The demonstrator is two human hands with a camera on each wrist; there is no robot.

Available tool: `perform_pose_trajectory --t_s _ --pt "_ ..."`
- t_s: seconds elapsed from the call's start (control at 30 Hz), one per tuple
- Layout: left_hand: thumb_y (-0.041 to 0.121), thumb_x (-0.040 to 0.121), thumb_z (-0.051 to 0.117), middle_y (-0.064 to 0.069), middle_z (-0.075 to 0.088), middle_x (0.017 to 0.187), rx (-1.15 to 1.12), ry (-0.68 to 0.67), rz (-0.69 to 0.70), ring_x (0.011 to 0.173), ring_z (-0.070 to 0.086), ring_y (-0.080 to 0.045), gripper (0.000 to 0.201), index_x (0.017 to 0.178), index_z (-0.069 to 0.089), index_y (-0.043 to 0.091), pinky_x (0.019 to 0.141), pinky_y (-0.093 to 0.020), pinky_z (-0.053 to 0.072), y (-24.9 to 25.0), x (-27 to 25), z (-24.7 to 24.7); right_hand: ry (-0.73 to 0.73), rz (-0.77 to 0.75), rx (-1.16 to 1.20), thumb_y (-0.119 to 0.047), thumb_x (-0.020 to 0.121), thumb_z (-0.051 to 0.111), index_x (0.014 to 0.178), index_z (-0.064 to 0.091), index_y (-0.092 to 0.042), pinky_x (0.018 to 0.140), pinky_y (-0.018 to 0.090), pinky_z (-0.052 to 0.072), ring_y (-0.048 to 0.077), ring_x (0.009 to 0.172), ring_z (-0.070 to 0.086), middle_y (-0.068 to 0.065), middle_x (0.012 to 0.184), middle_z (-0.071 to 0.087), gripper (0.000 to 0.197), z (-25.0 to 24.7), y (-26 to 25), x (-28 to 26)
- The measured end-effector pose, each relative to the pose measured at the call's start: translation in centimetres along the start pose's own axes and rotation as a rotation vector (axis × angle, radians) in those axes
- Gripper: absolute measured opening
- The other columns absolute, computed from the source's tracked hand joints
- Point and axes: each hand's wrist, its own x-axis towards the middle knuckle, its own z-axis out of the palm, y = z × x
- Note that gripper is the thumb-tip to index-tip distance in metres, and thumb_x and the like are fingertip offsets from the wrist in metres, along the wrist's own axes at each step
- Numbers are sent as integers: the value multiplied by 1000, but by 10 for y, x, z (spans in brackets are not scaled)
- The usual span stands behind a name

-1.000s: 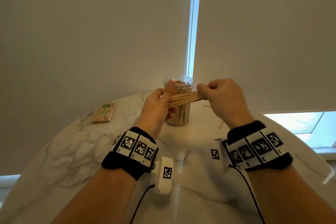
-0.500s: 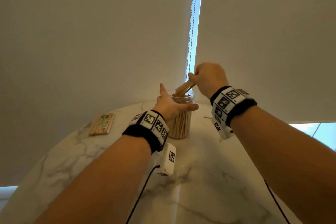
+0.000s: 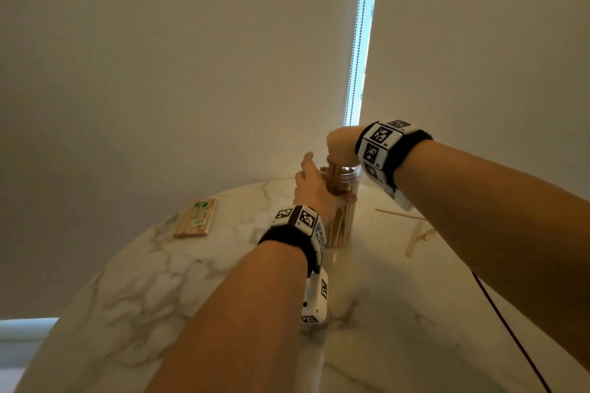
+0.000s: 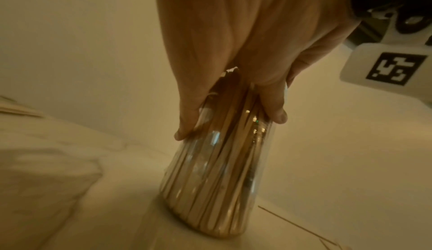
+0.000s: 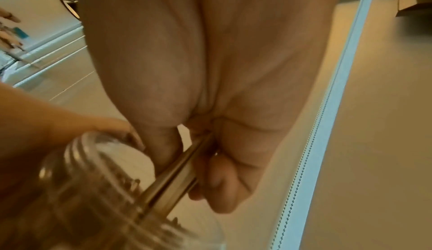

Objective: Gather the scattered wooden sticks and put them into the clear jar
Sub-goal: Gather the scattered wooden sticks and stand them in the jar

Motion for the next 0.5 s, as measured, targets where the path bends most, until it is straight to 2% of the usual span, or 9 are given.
perform_pose_trajectory --t_s 0.07,0.2,0.27,0.33,0.37,0.47,0.5 --pt "31 66 90 -9 34 147 -10 9 0 133 42 -30 125 155 3 28 110 -51 39 -2 1 0 21 -5 79 -16 91 62 111 70 -7 83 39 52 22 83 53 15 113 69 23 -7 4 0" --pt "31 66 90 -9 35 147 -9 16 -3 132 43 -31 121 154 6 28 108 -50 41 -4 3 1 17 -11 166 -11 94 58 106 75 -10 72 28 55 16 75 64 4 102 73 21 -11 7 -7" --pt "31 66 90 -9 35 146 1 15 -6 132 43 -31 121 154 6 28 108 -51 42 -3 3 1 -20 -12 135 -14 97 56 109 74 -12 79 27 55 17 89 67 2 107 72 22 -4 0 -8" --pt "31 67 90 -9 34 147 3 14 -3 133 42 -31 121 154 6 26 108 -51 41 -3 3 1 -35 -1 129 -14 97 55 116 71 -8 89 33 54 25 105 66 8 115 70 25 0 -3 -5" --pt "31 67 90 -9 34 147 3 17 -2 133 42 -31 121 154 6 26 109 -51 40 -4 3 1 -36 9 160 -12 96 55 116 70 -7 89 34 54 27 107 65 8 117 69 26 -2 -3 -4" --pt "31 67 90 -9 32 149 -6 23 -11 135 40 -31 121 154 6 26 109 -51 40 -4 3 1 14 6 238 -9 98 49 114 66 -6 80 27 53 22 102 65 3 114 69 24 -5 -3 -4" --pt "31 67 90 -9 31 149 -7 20 -14 135 39 -31 121 154 6 27 109 -51 40 -4 3 1 16 17 217 -12 99 49 114 66 -4 83 29 54 22 102 65 5 114 69 24 -3 -5 -4"
